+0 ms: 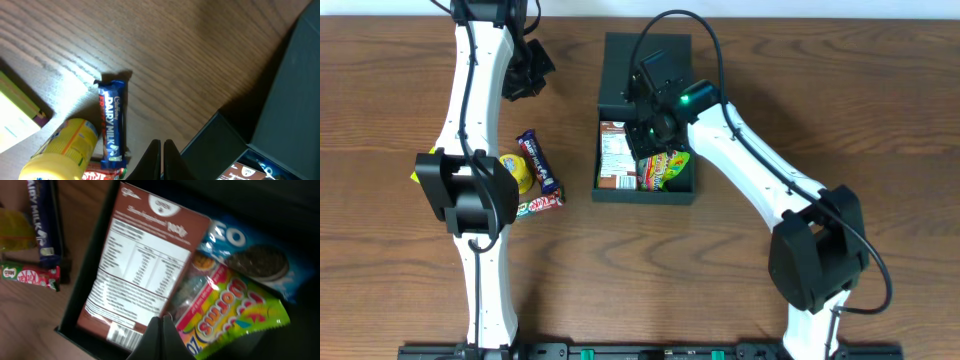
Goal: Pack container
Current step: 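Raise the right gripper out of the box and move it right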
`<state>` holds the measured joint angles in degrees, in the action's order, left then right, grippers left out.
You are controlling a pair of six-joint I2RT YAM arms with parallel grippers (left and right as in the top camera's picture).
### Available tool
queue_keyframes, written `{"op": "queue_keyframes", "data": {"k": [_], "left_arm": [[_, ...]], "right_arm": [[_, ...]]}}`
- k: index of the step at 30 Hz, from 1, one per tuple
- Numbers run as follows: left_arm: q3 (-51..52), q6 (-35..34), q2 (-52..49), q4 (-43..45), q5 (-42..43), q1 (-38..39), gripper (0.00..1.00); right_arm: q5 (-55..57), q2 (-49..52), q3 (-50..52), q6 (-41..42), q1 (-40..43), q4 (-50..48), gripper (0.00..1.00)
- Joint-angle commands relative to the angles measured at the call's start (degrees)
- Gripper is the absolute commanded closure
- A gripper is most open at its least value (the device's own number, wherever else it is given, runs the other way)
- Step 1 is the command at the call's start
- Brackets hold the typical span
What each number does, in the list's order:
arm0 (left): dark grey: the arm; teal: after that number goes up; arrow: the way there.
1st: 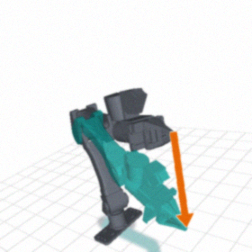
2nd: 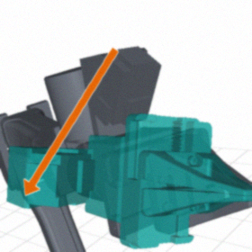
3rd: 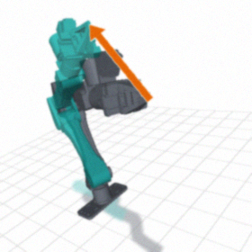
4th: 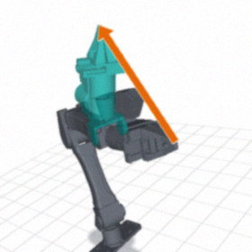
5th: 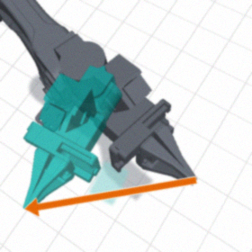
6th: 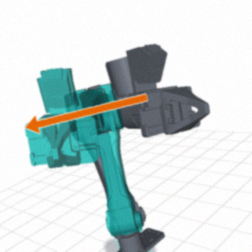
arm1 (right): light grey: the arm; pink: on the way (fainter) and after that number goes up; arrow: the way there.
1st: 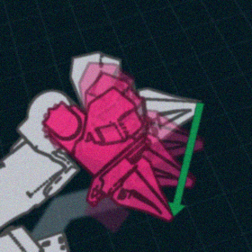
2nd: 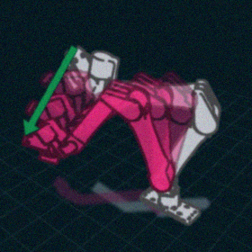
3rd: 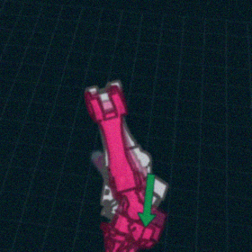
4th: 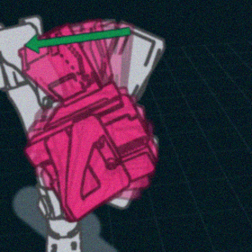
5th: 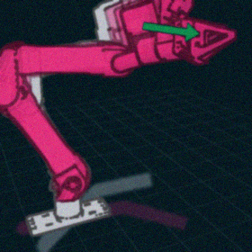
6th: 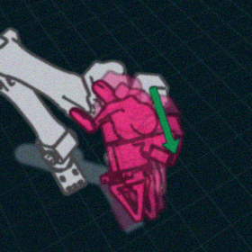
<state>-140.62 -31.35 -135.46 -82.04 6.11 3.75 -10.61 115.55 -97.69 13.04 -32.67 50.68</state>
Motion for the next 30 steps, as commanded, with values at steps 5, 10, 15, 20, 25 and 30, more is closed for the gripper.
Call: {"op": "queue_keyframes", "data": {"k": [5,10,15,20,25,30], "left_arm": [[0.00,1.42,-0.17,0.26,1.25,-0.24,0.94],[0.00,1.42,-0.17,0.33,1.25,-0.24,0.92],[0.00,1.40,-0.17,0.39,1.27,-0.31,0.92],[0.00,1.38,-0.17,0.44,1.27,-0.31,0.91],[0.00,1.38,-0.17,0.52,1.27,-0.31,0.91],[0.00,1.36,-0.17,0.74,1.44,-0.31,0.90]], "right_arm": [[-1.92,4.13,0.33,-2.97,-2.97,-2.58,0.99],[-3.80,6.32,0.33,-4.13,-4.17,-4.07,0.99],[-3.80,7.98,0.33,-4.11,-4.94,-5.62,0.99],[-3.80,8.35,0.33,-4.13,-5.14,-6.80,0.99],[-4.35,7.98,0.20,-4.13,-4.98,-7.65,0.99],[-4.50,7.41,0.26,-4.17,-4.70,-7.61,0.99]]}}
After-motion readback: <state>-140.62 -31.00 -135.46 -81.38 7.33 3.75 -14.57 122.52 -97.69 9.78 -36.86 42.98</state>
